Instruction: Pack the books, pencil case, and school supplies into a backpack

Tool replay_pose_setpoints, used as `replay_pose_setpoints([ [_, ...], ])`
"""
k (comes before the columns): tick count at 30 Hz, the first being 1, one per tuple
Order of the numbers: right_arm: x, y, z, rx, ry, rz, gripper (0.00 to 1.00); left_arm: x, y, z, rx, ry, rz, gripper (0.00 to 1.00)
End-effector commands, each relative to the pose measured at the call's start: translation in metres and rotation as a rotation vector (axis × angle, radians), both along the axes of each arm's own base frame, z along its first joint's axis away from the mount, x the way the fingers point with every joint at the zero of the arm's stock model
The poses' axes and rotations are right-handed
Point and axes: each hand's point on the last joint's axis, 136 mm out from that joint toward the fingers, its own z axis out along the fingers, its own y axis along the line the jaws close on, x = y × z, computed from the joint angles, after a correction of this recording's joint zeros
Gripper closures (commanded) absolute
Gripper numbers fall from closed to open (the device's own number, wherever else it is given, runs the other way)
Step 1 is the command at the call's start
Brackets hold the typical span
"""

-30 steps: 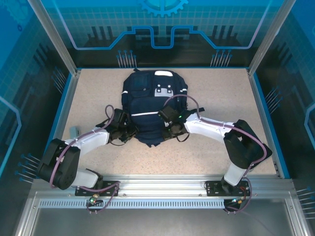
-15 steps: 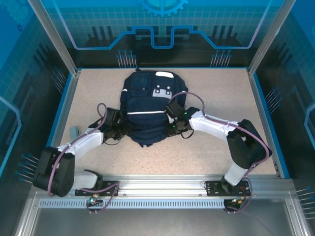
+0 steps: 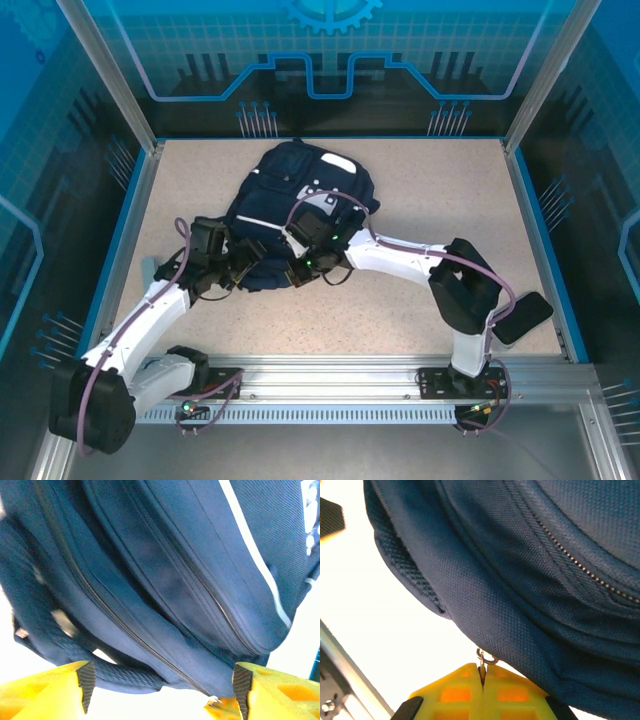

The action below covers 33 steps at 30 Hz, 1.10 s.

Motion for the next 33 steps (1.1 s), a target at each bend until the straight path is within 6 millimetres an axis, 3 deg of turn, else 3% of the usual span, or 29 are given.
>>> replay_pose_setpoints([
  [1,-0.012,0.028,0.019,0.089,0.017,0.069,1.0,-0.001,-0.018,0.007,-0.135,0.004,-0.017,0.3],
  [9,-0.012,0.025,0.011,0.064,0.025,0.056,1.0,0.005,-0.019,-0.013,-0.162,0.032,0.018,0.4],
  [17,-0.011,0.023,0.008,0.054,0.027,0.047,1.0,0.003,-0.015,-0.033,-0.163,0.055,0.06,0.43],
  [22,-0.013,0.021,0.005,0.038,0.032,0.048,1.0,0.009,-0.015,-0.039,-0.16,0.059,0.073,0.54],
  [24,-0.012,0.017,0.004,0.025,0.023,0.041,1.0,0.011,-0.013,-0.042,-0.155,0.059,0.087,0.63],
  [29,-0.006,-0.005,-0.005,-0.053,-0.015,-0.021,1.0,0.006,-0.001,-0.052,-0.097,0.075,0.128,0.82],
  [33,0.009,-0.045,-0.016,-0.162,-0.061,-0.106,1.0,0.0,0.004,-0.059,-0.061,0.09,0.133,0.91],
])
